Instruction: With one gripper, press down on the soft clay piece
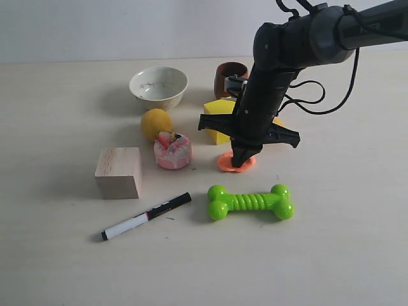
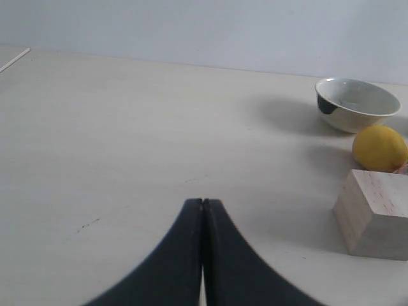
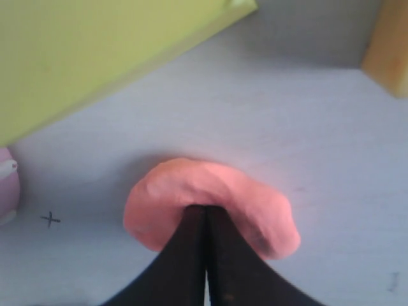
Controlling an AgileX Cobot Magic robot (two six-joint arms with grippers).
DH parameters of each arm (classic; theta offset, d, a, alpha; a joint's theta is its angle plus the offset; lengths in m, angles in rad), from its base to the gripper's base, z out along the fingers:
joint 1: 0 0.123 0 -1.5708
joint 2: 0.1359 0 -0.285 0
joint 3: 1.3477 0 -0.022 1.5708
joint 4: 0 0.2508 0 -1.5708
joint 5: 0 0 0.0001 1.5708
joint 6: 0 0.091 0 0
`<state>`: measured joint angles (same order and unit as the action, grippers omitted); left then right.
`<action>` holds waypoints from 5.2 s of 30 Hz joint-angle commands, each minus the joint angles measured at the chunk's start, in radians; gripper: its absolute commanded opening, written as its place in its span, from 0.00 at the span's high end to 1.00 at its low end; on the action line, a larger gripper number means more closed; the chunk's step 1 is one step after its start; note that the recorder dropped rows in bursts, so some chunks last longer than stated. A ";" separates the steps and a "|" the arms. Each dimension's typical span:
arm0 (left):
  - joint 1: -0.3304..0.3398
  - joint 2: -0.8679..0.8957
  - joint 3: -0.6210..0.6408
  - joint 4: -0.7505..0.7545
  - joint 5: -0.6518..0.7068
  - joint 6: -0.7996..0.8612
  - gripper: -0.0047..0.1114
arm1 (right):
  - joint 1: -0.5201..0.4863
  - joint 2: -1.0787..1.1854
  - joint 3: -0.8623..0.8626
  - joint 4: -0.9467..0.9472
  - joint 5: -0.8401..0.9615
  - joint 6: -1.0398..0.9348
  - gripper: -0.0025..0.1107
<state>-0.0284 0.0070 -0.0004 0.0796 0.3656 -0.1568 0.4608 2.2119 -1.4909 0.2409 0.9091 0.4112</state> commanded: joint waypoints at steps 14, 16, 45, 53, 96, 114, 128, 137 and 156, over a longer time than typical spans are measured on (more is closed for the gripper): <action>-0.006 -0.007 0.000 -0.008 -0.008 -0.003 0.96 | 0.003 0.053 0.018 -0.006 -0.016 -0.018 0.56; -0.006 -0.007 0.000 -0.008 -0.008 -0.003 0.96 | 0.003 0.053 0.018 -0.006 -0.014 -0.018 0.55; -0.006 -0.007 0.000 -0.008 -0.008 -0.003 0.96 | 0.003 0.045 0.018 -0.010 0.025 -0.018 0.62; -0.006 -0.007 0.000 -0.008 -0.008 -0.003 0.96 | 0.003 0.001 0.018 -0.015 0.021 -0.018 0.64; -0.006 -0.007 0.000 -0.008 -0.008 -0.003 0.96 | 0.003 -0.024 0.018 0.052 -0.016 -0.097 0.88; -0.006 -0.007 0.000 -0.008 -0.008 -0.003 0.96 | 0.003 -0.028 0.018 0.059 -0.010 -0.123 0.58; -0.006 -0.007 0.000 -0.008 -0.008 -0.003 0.96 | 0.003 -0.103 0.018 0.036 -0.009 -0.143 0.69; -0.006 -0.007 0.000 -0.008 -0.008 -0.003 0.96 | 0.003 -0.279 0.043 -0.102 -0.024 -0.157 0.98; -0.006 -0.007 0.000 -0.008 -0.008 -0.003 0.96 | 0.003 -1.065 0.409 -0.303 -0.269 -0.122 0.98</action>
<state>-0.0284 0.0070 -0.0004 0.0796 0.3656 -0.1568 0.4637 1.1868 -1.0861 0.0000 0.6549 0.2898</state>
